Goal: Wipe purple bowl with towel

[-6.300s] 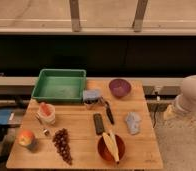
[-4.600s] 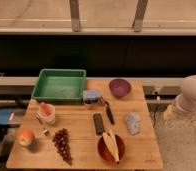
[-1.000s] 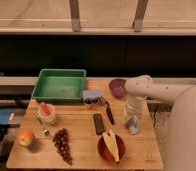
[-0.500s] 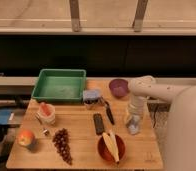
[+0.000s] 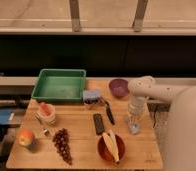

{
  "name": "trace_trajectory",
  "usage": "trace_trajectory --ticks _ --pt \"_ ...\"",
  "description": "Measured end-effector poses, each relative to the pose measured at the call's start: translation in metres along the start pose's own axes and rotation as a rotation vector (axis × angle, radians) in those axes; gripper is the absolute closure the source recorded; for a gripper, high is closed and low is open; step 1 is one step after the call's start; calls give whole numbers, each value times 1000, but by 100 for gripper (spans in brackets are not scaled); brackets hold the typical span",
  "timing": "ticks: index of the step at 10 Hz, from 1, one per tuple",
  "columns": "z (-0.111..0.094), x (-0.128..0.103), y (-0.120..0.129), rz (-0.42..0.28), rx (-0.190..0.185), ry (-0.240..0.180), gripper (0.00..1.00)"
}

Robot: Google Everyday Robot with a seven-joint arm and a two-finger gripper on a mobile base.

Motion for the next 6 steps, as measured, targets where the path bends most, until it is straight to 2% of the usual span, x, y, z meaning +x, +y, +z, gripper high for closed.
trace_trajectory --ticks 1,3,6 --pt "0 -1 1 -2 -1 -2 99" --pt "-7 -3 0 -4 1 -22 100" --pt "-52 -15 -8 12 2 -119 100"
